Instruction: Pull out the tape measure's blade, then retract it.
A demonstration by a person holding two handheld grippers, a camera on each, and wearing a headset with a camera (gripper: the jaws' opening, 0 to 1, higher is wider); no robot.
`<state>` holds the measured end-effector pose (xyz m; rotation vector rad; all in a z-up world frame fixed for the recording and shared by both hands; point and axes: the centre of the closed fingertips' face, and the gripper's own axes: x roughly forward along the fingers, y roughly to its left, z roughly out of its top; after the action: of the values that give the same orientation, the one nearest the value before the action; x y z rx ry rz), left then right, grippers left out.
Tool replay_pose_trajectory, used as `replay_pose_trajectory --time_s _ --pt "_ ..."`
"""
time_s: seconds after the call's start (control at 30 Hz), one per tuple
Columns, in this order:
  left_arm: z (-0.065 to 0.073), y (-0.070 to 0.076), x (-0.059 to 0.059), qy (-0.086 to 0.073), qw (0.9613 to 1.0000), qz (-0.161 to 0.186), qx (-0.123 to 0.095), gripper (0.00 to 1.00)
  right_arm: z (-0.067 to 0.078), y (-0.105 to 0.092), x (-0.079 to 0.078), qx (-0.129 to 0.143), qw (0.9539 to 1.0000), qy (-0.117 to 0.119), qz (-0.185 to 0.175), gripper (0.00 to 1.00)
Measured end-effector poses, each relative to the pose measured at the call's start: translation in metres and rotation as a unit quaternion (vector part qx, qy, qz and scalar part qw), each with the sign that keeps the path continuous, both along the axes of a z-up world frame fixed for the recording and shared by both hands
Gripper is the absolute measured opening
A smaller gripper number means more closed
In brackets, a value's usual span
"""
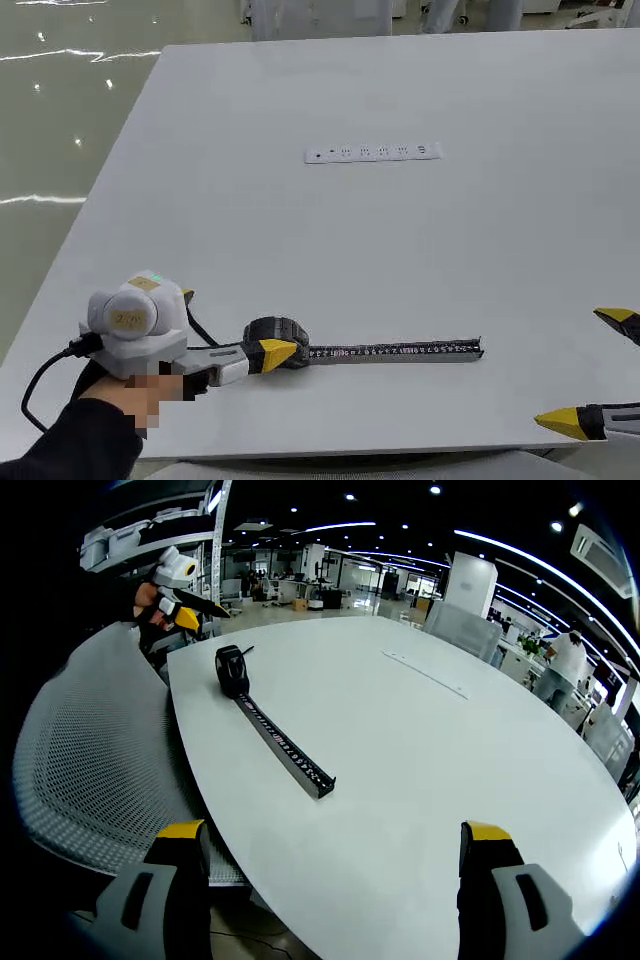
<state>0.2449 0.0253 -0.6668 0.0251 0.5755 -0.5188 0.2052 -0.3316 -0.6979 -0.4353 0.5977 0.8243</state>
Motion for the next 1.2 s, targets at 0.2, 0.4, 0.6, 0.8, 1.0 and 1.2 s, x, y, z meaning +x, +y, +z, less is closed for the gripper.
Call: replay_pose_trajectory --time_s 0.2,0.4,0.6,0.8,1.0,1.2 --pt "-0.024 -0.003 0.002 0.044 0.9979 0.047 -0.006 1.0 0.002 0.005 0.003 -0.006 0.9999 -0.002 0.011 1.0" --pt "-0.044 -0.01 0.005 0.042 0.9969 0.065 0.017 1.0 0.003 0.01 0.004 -0.017 0.9995 -0.005 0.025 1.0" --pt "-0.047 -0.005 0.014 0.032 0.9941 0.098 0.033 1.0 0.001 0.012 0.005 -0.027 0.999 -0.007 0.034 1.0" --pt "-0.045 0.0 0.023 0.007 0.9899 0.136 0.037 1.0 0.003 0.016 0.01 -0.027 0.9988 -0.009 0.04 1.0" --pt "-0.05 -0.005 0.021 0.013 0.983 0.183 0.009 1.0 0.007 0.022 0.014 -0.028 0.9981 -0.015 0.053 0.99" --pt "-0.072 -0.013 0.022 0.021 0.9837 0.177 0.026 1.0 0.003 0.027 0.025 -0.025 0.9978 -0.012 0.061 0.99"
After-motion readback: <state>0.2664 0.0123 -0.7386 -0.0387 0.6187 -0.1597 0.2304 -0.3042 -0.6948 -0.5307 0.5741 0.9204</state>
